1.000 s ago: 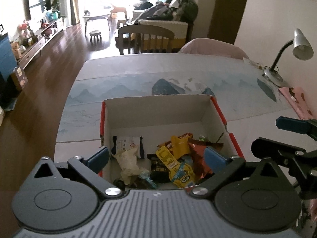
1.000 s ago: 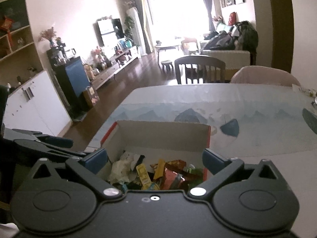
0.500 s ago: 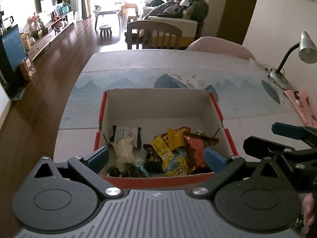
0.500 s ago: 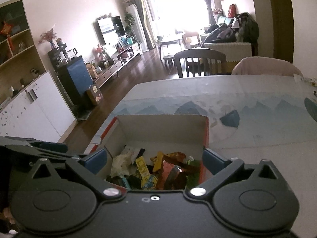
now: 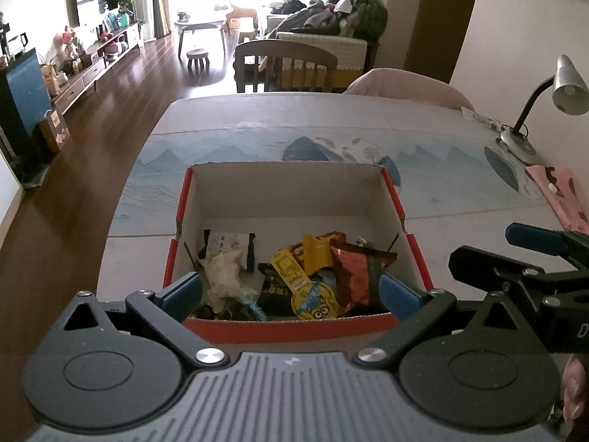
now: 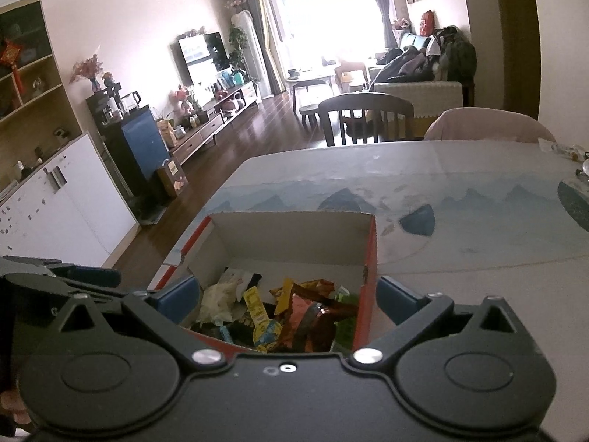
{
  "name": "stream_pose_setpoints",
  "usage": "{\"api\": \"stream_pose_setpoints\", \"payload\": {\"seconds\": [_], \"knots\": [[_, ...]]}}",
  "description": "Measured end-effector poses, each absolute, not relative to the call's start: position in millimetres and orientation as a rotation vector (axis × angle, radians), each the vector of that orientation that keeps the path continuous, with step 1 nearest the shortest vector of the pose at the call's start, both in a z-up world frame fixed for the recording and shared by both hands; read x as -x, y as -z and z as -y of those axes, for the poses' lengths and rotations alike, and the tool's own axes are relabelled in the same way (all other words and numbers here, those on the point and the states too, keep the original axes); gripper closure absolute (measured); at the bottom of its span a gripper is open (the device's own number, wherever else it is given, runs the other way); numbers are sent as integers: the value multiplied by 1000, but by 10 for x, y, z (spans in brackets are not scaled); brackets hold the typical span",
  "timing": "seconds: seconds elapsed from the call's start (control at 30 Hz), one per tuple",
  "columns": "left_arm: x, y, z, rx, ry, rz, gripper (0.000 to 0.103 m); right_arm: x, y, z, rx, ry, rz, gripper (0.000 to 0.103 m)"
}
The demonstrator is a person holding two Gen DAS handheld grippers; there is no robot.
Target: Organize snacks
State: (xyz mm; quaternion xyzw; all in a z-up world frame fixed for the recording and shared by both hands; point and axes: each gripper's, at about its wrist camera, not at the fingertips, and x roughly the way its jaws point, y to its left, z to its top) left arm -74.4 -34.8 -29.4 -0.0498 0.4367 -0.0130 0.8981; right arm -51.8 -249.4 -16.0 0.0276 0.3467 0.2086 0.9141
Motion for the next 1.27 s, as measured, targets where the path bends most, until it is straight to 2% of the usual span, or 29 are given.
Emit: {"api": "stream_pose_setpoints", "payload": {"seconds": [1.27], "knots": [[724, 364, 335, 105, 49, -924, 0, 525, 190, 2534, -83, -424, -727, 0]]}}
